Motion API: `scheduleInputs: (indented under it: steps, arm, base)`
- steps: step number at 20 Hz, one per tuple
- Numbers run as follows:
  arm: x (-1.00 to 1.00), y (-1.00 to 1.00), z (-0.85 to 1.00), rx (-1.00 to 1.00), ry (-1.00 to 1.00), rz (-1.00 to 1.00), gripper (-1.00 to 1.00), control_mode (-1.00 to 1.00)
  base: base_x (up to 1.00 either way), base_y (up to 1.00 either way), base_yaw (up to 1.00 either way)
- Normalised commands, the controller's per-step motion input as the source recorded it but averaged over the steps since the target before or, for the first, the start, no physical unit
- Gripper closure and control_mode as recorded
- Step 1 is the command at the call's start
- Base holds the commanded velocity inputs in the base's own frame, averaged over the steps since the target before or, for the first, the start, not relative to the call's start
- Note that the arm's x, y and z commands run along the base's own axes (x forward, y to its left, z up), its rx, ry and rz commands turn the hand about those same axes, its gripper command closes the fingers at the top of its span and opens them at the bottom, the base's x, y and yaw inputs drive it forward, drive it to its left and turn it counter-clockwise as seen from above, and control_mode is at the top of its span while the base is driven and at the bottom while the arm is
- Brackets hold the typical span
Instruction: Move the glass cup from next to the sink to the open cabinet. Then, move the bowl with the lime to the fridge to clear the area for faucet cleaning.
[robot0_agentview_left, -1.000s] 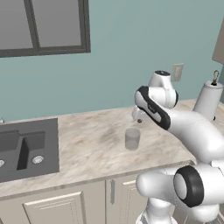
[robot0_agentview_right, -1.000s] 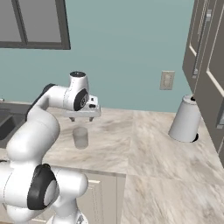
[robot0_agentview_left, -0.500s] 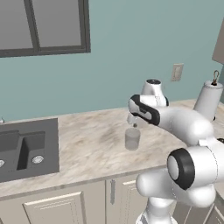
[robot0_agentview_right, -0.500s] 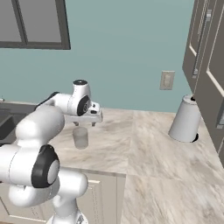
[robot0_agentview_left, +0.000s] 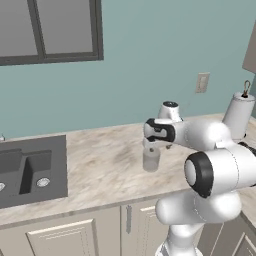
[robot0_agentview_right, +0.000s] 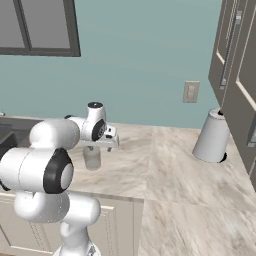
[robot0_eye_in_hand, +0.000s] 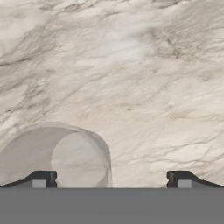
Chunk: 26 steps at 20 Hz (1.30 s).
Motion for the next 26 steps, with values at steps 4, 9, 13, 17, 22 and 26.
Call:
scheduleInputs:
  steps: [4,9,13,17,22,26]
  arm:
    - [0.23,0.0,-0.4,0.0,0.0,-0.04,-1.0,-1.0]
    - [0.17,0.01,-0.44,0.0,0.0,-0.04,-1.0,-1.0]
    - [0.16,0.02,-0.44,0.0,0.0,-0.03,-1.0,-1.0]
    - [0.07,0.05,-0.46,0.0,-0.04,-0.03,1.0,-1.0]
    - [0.03,0.08,-0.44,0.0,-0.01,-0.01,1.0,-1.0]
    - [0.01,0.0,-0.06,0.0,-0.07,0.0,1.0,-1.0]
  base:
    - [0.0,0.0,0.0]
    - [0.0,0.0,0.0]
    - [0.0,0.0,0.0]
    - [0.0,0.0,0.0]
    - [0.0,0.0,0.0]
    - [0.0,0.0,0.0]
